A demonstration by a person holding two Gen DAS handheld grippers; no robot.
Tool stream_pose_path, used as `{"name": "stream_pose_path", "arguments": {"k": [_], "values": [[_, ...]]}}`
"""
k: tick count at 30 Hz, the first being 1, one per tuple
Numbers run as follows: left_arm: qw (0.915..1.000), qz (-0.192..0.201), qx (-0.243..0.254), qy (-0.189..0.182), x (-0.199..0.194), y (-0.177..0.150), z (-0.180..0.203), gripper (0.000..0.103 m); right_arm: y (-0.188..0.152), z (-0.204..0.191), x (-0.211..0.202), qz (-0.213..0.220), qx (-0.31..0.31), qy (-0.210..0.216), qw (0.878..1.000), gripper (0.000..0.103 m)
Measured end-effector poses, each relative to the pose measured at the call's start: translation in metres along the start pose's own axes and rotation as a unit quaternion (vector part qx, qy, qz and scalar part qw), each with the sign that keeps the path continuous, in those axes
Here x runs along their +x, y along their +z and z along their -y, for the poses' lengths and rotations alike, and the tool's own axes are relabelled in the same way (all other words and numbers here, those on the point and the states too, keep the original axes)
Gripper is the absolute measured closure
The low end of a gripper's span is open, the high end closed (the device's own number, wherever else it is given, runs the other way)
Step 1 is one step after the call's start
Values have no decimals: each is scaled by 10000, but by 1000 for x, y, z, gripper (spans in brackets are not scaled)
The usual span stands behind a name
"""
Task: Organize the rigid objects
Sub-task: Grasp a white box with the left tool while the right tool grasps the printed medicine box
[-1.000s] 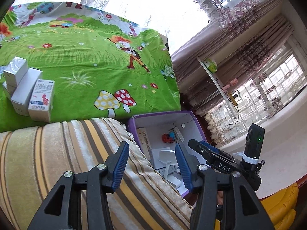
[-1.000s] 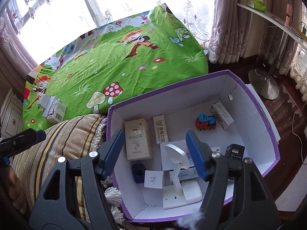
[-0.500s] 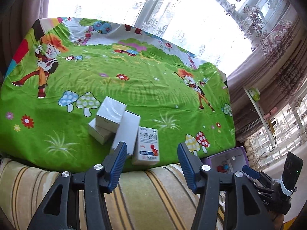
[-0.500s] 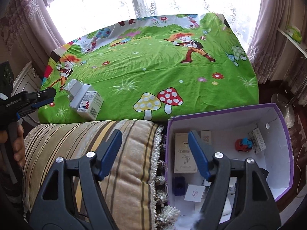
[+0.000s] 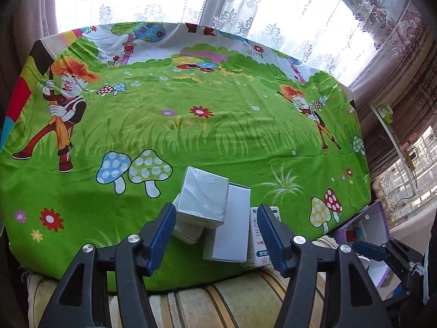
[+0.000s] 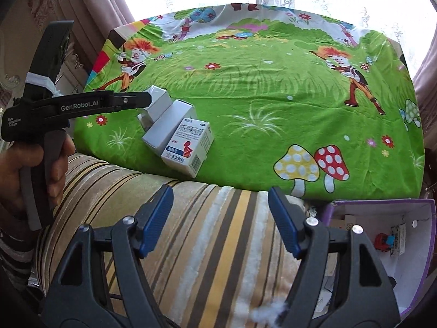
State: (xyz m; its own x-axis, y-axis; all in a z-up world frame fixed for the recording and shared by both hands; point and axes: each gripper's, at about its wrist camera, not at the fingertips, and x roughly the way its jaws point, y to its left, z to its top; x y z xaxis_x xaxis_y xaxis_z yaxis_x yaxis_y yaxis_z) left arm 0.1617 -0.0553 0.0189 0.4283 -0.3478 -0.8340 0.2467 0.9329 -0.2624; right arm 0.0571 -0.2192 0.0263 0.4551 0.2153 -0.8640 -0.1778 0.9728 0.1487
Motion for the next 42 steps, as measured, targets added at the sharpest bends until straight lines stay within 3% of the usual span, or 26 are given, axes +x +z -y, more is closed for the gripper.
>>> {"name": "stream_pose_path", "arguments": {"k": [13, 17, 29, 34, 36, 38, 42], "values": [[9995, -82, 282, 125, 29, 7, -9, 41, 31, -30, 57, -586, -149, 227, 9979, 28], [9994, -53, 316, 90, 32, 6, -12, 58, 35, -32, 71, -720, -134, 169, 9972, 28], [9991, 429, -16, 10, 15, -2, -31, 59, 40, -20, 92, -871, 78, -273, 9958, 28], [9982, 596, -110, 4, 11, -4, -34, 59, 45, -16, 96, -755, 22, -518, 9958, 34], [9976, 674, -141, -22, 8, -5, -35, 59, 46, -16, 100, -749, -4, -541, 9957, 41], [9971, 745, -175, -49, 7, -6, -36, 59, 47, -16, 101, -712, -27, -525, 9961, 57], [9964, 822, -192, -29, 4, -7, -36, 60, 47, -18, 92, -502, -52, -502, 9975, 59]]}}
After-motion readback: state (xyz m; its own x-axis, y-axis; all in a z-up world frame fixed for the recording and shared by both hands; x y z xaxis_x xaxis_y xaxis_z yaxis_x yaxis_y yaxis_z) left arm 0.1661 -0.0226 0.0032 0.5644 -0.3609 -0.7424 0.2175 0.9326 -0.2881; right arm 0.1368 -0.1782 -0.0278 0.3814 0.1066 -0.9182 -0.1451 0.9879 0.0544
